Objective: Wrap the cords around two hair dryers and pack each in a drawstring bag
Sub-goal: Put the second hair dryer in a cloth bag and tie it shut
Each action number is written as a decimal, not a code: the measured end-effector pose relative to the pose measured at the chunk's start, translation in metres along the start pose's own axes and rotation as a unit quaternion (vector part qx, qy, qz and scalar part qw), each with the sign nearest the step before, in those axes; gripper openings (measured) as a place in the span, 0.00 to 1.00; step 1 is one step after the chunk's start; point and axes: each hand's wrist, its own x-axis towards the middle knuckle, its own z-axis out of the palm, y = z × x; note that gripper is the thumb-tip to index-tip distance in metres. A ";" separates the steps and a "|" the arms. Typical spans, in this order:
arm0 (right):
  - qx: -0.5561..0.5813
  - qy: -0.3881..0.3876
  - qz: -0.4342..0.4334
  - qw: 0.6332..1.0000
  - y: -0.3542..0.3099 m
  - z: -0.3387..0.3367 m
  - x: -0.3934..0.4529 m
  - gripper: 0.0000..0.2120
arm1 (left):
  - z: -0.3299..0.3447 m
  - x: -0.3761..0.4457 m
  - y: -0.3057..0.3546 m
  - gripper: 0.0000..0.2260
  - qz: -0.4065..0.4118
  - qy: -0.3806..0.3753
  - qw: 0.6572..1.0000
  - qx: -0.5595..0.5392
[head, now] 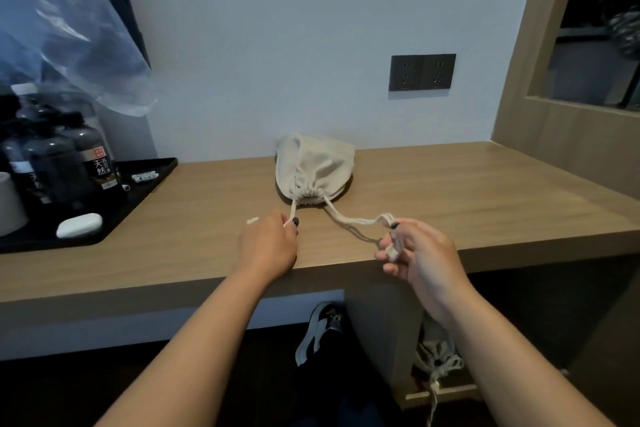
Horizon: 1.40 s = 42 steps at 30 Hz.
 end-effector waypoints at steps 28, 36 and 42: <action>-0.089 -0.239 0.184 0.949 0.080 -0.035 -0.098 0.41 | 0.037 -0.151 0.014 0.08 -0.112 -0.181 0.864 -0.456; -0.137 -0.232 0.171 0.948 0.091 -0.033 -0.101 0.49 | 0.032 -0.152 0.022 0.12 -0.176 -0.220 0.763 -0.582; -0.165 -0.174 0.123 0.963 0.094 -0.040 -0.098 0.05 | 0.025 -0.152 0.027 0.08 -0.216 -0.205 0.691 -0.659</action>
